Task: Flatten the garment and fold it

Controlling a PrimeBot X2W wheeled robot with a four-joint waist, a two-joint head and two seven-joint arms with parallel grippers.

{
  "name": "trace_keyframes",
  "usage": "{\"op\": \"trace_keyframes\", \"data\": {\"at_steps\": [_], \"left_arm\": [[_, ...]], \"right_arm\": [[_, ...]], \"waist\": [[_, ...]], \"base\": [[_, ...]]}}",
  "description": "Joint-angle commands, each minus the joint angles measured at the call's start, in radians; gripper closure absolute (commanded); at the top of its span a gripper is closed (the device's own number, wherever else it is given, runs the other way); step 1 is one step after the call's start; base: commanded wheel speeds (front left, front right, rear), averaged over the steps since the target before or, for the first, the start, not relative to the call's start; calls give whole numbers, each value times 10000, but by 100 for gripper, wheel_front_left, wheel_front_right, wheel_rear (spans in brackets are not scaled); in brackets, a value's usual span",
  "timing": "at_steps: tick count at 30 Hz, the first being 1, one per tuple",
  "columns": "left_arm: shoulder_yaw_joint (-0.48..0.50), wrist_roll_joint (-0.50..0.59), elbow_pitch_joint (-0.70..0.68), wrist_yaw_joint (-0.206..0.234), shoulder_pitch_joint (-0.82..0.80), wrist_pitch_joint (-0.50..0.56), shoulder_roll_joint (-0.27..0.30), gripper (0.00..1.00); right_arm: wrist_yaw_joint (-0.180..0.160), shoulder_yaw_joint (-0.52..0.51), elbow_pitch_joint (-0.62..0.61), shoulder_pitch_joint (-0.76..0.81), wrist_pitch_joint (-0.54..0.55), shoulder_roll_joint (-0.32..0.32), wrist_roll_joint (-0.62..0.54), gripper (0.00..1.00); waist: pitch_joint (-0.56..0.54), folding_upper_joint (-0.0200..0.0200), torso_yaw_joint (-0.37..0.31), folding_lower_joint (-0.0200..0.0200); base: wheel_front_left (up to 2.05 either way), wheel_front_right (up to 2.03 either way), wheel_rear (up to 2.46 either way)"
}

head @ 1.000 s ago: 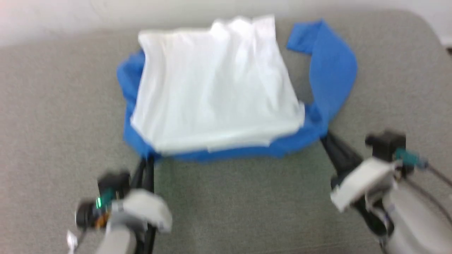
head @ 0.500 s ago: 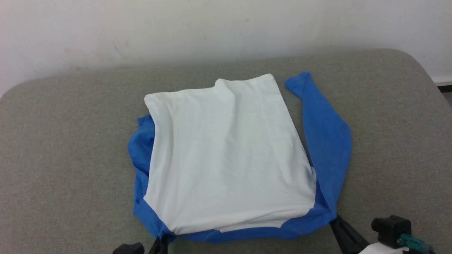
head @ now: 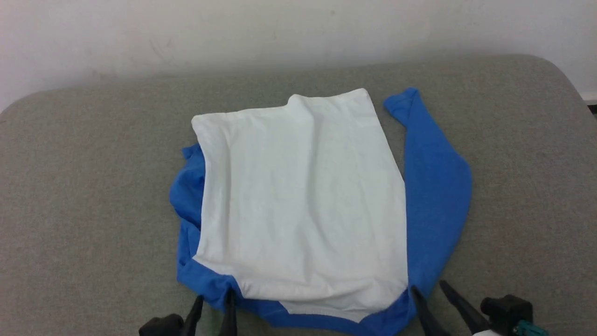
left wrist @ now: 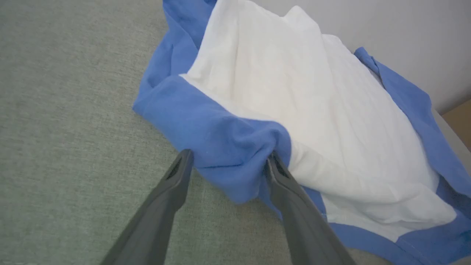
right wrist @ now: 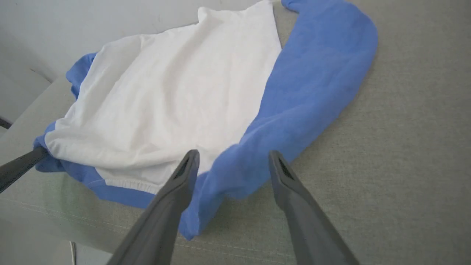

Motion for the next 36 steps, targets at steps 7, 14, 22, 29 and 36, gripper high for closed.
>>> {"op": "trace_keyframes", "data": {"at_steps": [7, 14, 22, 29, 36], "left_arm": [[576, 434, -1378, 141, -290, -631, 254, 0], [1199, 612, -1793, 165, -1555, -508, 942, 0], [1233, 361, -612, -508, -4816, 1244, 1859, 0], [572, 209, 1634, -1287, -7316, 4053, 2579, 0], [-126, 403, 3526, -1602, -8491, 6530, 3117, 0]], "right_arm": [[-17, -489, -1265, 204, -1144, 163, -191, 0], [-17, -859, -2428, -69, -972, 323, -519, 0], [-17, -1019, -3272, -697, -696, 375, -685, 0], [-17, -1021, -3297, -1158, -635, 389, -669, 0], [-17, -853, -2936, -1397, -675, 400, -577, 0]], "waist": [[-80, 0, -36, -1], [184, 0, -65, -1], [1407, 0, -240, -1], [2253, 0, -564, -1], [2643, 0, -896, -1]], "base": [[0, 0, 0], [0, 0, 0], [0, 0, 0], [0, 0, 0], [0, 0, 0]]}}
